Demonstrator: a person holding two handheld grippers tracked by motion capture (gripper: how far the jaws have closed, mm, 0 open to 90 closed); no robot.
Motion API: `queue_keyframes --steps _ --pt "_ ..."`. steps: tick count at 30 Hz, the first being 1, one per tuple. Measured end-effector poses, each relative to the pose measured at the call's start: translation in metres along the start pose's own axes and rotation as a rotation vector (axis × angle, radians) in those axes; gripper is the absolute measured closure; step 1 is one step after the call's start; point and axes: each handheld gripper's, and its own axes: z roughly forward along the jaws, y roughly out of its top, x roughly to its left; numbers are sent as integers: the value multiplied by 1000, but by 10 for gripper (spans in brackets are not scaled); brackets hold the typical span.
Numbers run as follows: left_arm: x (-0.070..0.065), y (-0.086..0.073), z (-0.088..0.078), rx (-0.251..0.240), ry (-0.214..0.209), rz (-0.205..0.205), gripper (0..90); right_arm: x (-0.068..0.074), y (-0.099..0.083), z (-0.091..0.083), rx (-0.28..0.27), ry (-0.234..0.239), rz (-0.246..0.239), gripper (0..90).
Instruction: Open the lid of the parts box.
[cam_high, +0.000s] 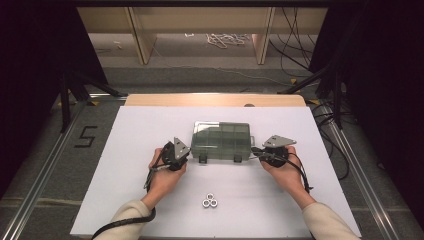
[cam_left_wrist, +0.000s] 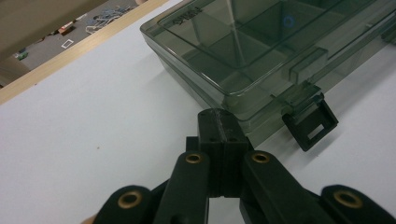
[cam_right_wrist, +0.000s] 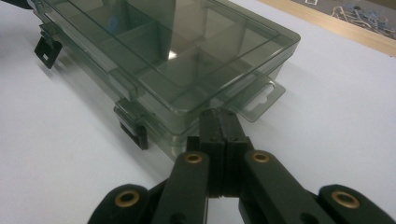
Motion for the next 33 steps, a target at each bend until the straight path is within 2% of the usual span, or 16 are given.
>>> queue_keyframes --steps 1,2,5,7,10,11,13,14,15,16,17,20,22,24,26,33 --pt "2 1 -2 26 0 32 899 0 0 0 -1 -1 -2 900" --pt "2 1 -3 32 0 48 900 0 0 0 -3 0 -3 900" --pt "2 2 -3 27 2 43 900 0 1 0 -7 -1 -8 900" --pt "-1 3 -2 -8 8 15 900 0 1 -1 -8 -2 -8 900" --pt "0 6 -4 -11 15 46 900 -1 2 -2 -19 -1 -7 900" --pt "-2 7 -4 -28 14 22 900 -1 3 -3 -22 0 -7 900" --pt "0 10 -6 -22 18 54 900 -1 4 -4 -33 -3 -1 900" --pt "-1 11 -5 -37 19 29 900 -1 4 -4 -34 -2 -4 900" --pt "-1 13 -5 -48 30 33 899 -1 5 -5 -34 -1 -5 900" --pt "0 15 -7 -38 32 43 899 -1 5 -5 -41 -3 1 900" --pt "0 16 -6 -58 30 27 900 -1 7 -7 -53 1 -1 900" --pt "0 21 -8 -69 34 36 899 1 12 -9 -80 0 -6 900" --pt "1 25 -9 -77 46 50 899 2 14 -10 -79 10 2 900" --pt "1 27 -10 -90 48 40 899 3 18 -12 -88 3 7 900" --pt "2 31 -11 -98 50 49 899 3 21 -13 -101 -2 7 900" --pt "4 40 -11 -126 58 16 899 3 26 -18 -132 -23 4 882"
